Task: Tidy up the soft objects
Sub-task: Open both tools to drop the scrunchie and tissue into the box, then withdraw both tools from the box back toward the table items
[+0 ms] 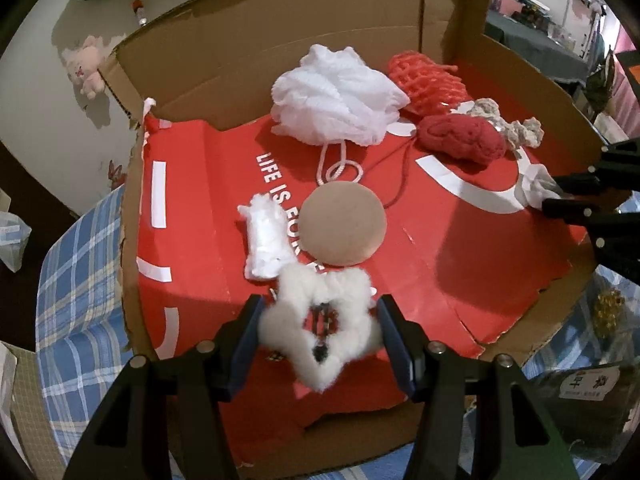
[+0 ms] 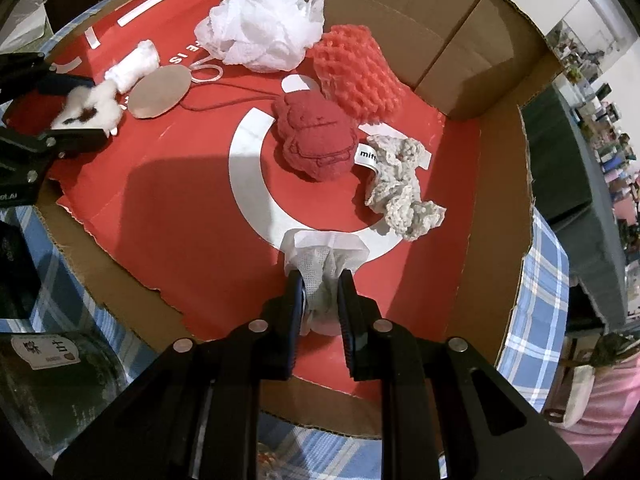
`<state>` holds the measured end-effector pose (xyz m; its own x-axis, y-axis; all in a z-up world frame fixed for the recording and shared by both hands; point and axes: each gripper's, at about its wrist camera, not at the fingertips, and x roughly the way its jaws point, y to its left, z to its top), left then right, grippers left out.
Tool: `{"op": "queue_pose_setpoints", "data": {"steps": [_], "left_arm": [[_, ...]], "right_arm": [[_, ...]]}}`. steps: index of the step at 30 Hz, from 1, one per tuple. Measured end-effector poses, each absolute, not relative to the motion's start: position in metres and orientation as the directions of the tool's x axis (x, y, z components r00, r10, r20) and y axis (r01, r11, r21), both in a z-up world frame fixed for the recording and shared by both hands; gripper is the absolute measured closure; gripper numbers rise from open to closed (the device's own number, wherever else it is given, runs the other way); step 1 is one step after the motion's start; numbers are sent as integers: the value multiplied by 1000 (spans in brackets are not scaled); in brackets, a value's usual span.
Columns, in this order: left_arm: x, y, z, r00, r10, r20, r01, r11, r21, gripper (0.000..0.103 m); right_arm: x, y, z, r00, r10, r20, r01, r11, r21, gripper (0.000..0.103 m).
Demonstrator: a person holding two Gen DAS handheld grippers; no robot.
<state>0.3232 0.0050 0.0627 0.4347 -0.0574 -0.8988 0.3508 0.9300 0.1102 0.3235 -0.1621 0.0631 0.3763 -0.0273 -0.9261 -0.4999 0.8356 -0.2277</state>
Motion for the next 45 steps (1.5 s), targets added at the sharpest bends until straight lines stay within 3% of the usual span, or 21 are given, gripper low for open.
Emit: {"op": "queue_pose_setpoints", "data": {"steps": [9, 12, 13, 16, 18, 25, 30, 33, 39, 45], "left_arm": [[326, 3, 60, 436, -54, -898, 349, 930, 114, 42], [329, 4, 62, 429, -68, -901, 347, 933, 95, 42], [329, 5, 62, 427, -78, -901, 348, 934, 85, 39], [329, 8, 68, 430, -106, -897, 344, 937, 54, 32], [326, 9, 74, 450, -114, -886, 339, 940, 51, 24], [303, 18, 111, 518, -168, -839, 303, 953, -4, 19], [264, 26, 149, 622, -206, -755, 272, 961, -38, 9], [233, 29, 172, 692, -225, -687, 267, 963, -46, 3], [167, 27, 197, 773, -276, -572, 278, 957, -86, 0], [109, 23, 192, 797, -313, -516, 283, 949, -137, 0]], "right_arm": [[330, -165, 60, 356, -30, -934, -490, 845, -214, 84], [334, -166, 58, 352, -30, -935, -491, 845, -211, 77], [334, -167, 59, 353, -26, -935, -490, 846, -209, 71], [336, -169, 61, 356, -11, -934, -484, 853, -195, 37], [335, -170, 66, 378, 2, -926, -479, 856, -193, 37], [315, -175, 99, 447, 22, -894, -450, 870, -204, 37], [292, -185, 138, 530, 63, -846, -409, 893, -189, 36], [266, -191, 166, 592, 103, -799, -384, 908, -168, 30], [198, -193, 204, 711, 189, -678, -372, 919, -134, 22], [129, -193, 209, 785, 235, -573, -356, 928, -107, 21]]}}
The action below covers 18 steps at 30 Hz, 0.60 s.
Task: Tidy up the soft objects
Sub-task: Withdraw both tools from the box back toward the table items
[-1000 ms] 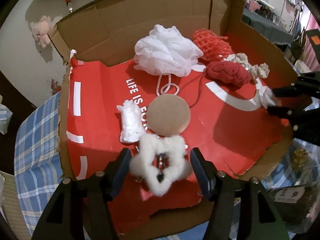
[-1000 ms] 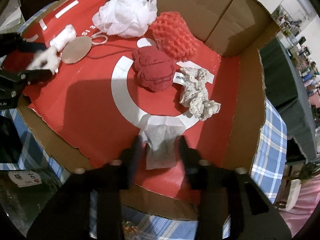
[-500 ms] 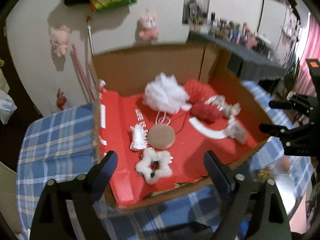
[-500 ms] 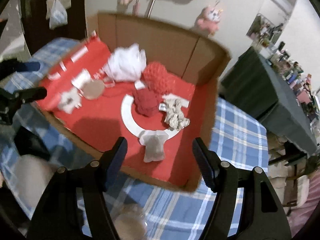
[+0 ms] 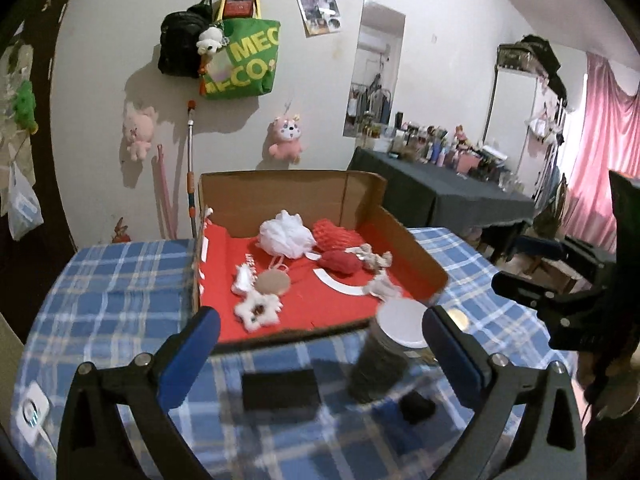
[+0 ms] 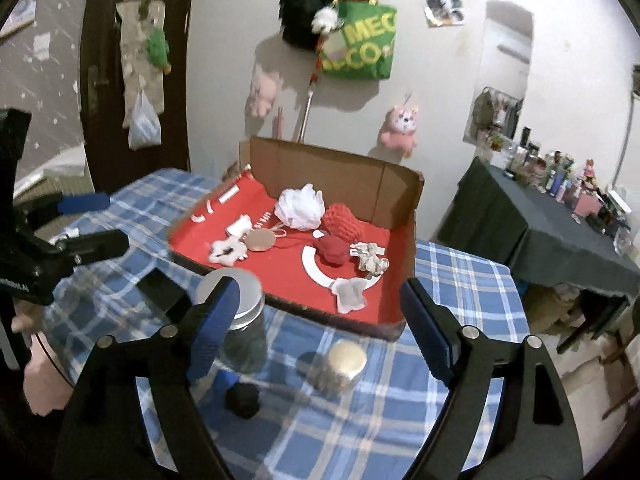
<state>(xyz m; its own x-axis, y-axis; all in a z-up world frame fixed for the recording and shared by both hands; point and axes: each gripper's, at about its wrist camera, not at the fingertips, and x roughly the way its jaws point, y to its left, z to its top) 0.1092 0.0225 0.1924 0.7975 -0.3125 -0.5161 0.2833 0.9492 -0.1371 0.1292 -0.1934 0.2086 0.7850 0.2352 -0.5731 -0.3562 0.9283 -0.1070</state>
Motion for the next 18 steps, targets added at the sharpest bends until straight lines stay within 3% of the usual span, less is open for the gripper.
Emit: {"op": "queue_pose_setpoints", "data": {"steps": [4, 9, 18], "left_arm": [[77, 20, 182, 819, -304, -486, 265, 953, -150, 0], [52, 12, 153, 818, -297, -493, 247, 955, -166, 0], [57, 0, 70, 727, -278, -628, 171, 959, -227, 0]], "right_arm": [[94, -202, 202, 813, 266, -519, -338, 940, -48, 14], [60, -208, 180, 845, 254, -471, -295, 956, -12, 14], [51, -215, 104, 813, 228, -537, -237, 970, 53, 14]]}}
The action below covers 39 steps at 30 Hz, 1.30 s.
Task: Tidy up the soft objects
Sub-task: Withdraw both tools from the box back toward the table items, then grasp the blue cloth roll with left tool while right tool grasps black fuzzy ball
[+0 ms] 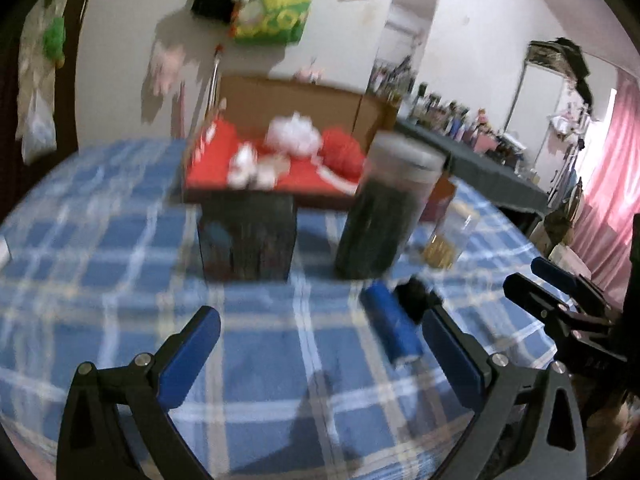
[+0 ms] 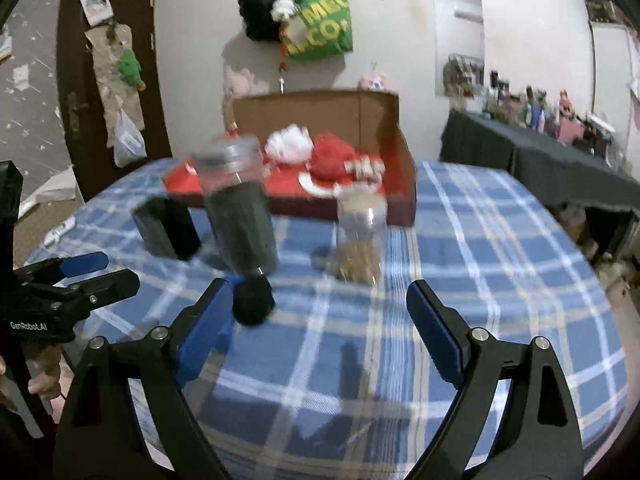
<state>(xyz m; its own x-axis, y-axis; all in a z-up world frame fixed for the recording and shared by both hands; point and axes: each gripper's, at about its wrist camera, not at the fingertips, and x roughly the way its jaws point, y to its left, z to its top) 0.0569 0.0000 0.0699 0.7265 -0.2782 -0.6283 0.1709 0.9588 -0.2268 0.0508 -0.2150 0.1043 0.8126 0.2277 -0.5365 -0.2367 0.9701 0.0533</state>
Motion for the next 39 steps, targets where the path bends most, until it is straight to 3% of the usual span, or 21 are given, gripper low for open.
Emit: {"op": "queue_pose_setpoints", "data": {"steps": [13, 18, 22, 27, 31, 33, 36, 39], "left_arm": [[86, -53, 44, 580, -293, -760, 266, 950, -164, 0], [99, -65, 36, 555, -228, -800, 275, 958, -82, 0], [96, -57, 35, 564, -235, -791, 287, 955, -79, 0], [92, -25, 41, 621, -142, -771, 213, 977, -8, 0], [89, -17, 50, 648, -171, -742, 231, 973, -23, 1], [87, -22, 52, 651, -201, -732, 268, 963, -27, 4], [94, -33, 50, 630, -231, -741, 306, 951, -36, 18], [99, -38, 44, 611, -239, -754, 324, 945, -37, 29]], "right_arm": [[61, -249, 73, 788, 185, -587, -161, 983, 93, 14], [62, -260, 77, 787, 180, -590, -148, 984, 102, 14], [62, -262, 79, 791, 179, -585, -145, 984, 105, 14], [68, -252, 71, 768, 234, -596, -183, 972, 146, 14], [79, -237, 64, 725, 318, -611, -259, 948, 186, 14], [84, -227, 63, 693, 379, -613, -318, 924, 212, 14], [89, -215, 62, 657, 432, -618, -379, 898, 224, 20], [95, -208, 60, 630, 457, -628, -407, 883, 234, 39]]}}
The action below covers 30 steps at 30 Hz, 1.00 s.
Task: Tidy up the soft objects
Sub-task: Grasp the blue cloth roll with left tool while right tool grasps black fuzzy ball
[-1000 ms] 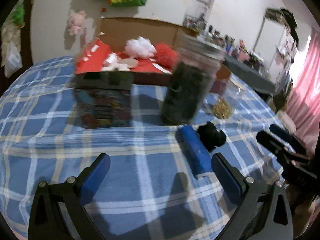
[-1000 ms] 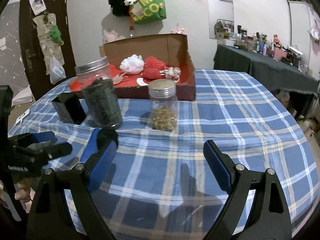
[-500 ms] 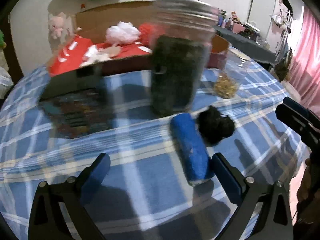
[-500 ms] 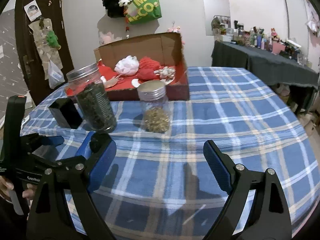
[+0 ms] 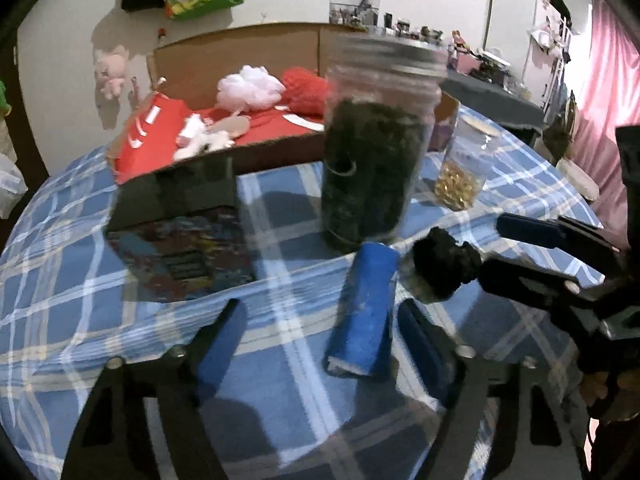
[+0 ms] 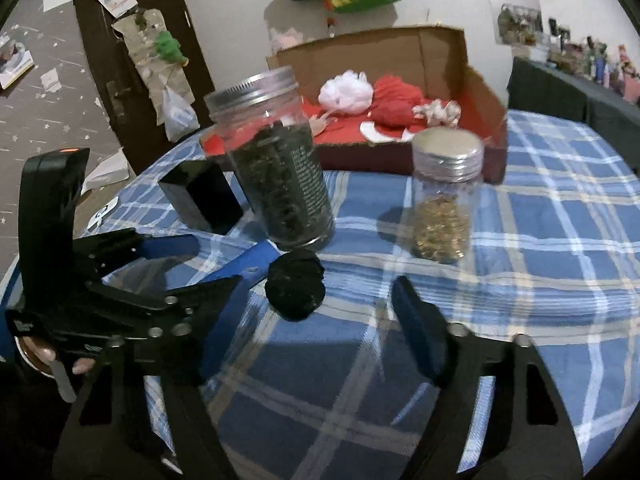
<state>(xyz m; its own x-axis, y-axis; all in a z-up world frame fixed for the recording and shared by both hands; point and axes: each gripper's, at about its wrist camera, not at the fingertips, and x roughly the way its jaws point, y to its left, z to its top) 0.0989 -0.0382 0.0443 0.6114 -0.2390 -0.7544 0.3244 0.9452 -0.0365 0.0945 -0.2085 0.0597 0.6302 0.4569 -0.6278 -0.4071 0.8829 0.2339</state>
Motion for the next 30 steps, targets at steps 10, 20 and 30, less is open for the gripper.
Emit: {"op": "queue_pose_setpoints", "data": {"steps": [10, 20, 30], "left_arm": [[98, -54, 40, 572, -308, -760, 420, 906, -52, 70], [94, -53, 42, 568, -331, -753, 422, 903, -79, 82], [86, -51, 53, 589, -334, -736, 424, 903, -70, 83]], "right_arm": [[108, -191, 45, 539, 513, -668, -452, 845, 285, 73], [95, -185, 49, 579, 474, -664, -451, 864, 223, 78], [85, -194, 53, 597, 460, -657, -424, 876, 228, 78]]}}
